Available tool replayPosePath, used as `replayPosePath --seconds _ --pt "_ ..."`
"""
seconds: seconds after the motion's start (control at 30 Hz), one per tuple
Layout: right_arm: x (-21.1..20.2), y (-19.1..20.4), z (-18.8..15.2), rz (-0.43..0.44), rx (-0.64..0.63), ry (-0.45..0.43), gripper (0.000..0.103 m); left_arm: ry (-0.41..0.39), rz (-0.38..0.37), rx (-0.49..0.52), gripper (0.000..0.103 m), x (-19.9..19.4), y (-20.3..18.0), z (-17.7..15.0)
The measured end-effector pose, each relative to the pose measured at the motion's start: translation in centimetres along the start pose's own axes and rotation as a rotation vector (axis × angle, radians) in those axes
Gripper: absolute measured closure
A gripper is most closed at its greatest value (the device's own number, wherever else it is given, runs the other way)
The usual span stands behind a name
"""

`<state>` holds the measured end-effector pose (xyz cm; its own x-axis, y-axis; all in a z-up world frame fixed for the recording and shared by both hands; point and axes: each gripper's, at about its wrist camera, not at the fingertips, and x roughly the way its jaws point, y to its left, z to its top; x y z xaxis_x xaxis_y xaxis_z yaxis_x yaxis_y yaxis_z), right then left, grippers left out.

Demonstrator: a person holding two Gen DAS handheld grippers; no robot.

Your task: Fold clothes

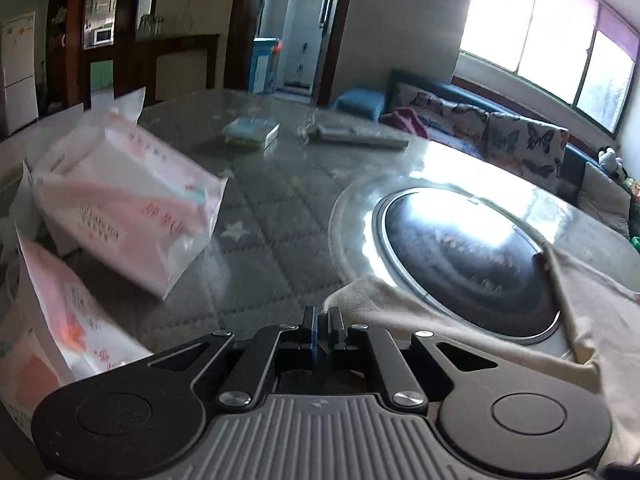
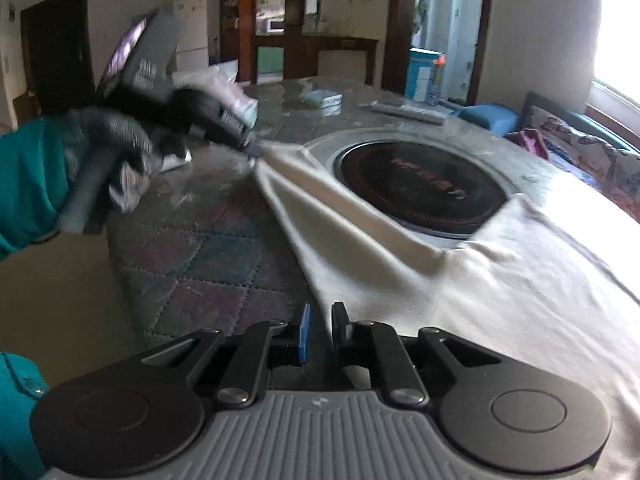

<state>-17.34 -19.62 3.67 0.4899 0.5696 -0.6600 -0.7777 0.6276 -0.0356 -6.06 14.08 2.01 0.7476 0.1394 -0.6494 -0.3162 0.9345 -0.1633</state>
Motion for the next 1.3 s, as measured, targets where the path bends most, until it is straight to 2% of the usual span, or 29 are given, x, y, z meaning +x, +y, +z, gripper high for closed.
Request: replayPosePath --seconds 0.13,0.27,0.37,0.43,0.5,0.57,0.7,0.87,1.03,1.13,1.3 --pt "-3.3 -3.2 -1.4 -0.108 0.094 0.003 0.093 -0.005 0.015 0.016 0.092 0.0 0.0 0.0" --pt "-6.3 -6.1 -3.6 -0.222 0.181 0.035 0.092 -0.014 0.052 0.023 0.091 -0.3 -0.3 0.2" --pt "-7.7 -7.0 -5.1 -0.264 0.210 0.064 0.090 -0.017 0.022 0.051 0.091 -1.1 -1.6 0.3" --pt "-8.3 -7.0 -5.9 -0.270 0.218 0.081 0.090 -0.024 -0.025 0.092 0.090 -2.1 -3.1 0.1" --pt "-8.4 -7.0 -6.4 -0.266 0.223 0.086 0.085 -0.018 -0.115 0.143 0.089 -3.1 -5.5 -0.2" --pt "-8.2 -6.9 -6.9 -0.260 0.227 0.090 0.086 -0.007 -0.200 0.201 0.089 -3.9 -8.1 -0.9" --pt "-7.6 -6.4 -7.8 -0.264 0.226 0.101 0.086 0.026 -0.386 0.335 0.089 -5.3 -13.7 -2.7" --pt "-8.2 -6.2 -7.7 -0.275 0.223 0.079 0.086 0.070 -0.556 0.502 0.089 -6.3 -20.1 -6.3" --pt "-9.3 -6.8 -7.2 -0.294 0.256 0.019 0.087 0.101 -0.648 0.638 0.089 -6.9 -23.3 -9.7" --pt "-9.2 -7.3 -6.9 -0.309 0.275 -0.005 0.087 0.121 -0.666 0.692 0.090 -7.1 -23.6 -11.2" --pt "-7.6 -6.8 -6.9 -0.289 0.228 0.024 0.087 0.102 -0.678 0.742 0.090 -7.6 -22.8 -11.8"
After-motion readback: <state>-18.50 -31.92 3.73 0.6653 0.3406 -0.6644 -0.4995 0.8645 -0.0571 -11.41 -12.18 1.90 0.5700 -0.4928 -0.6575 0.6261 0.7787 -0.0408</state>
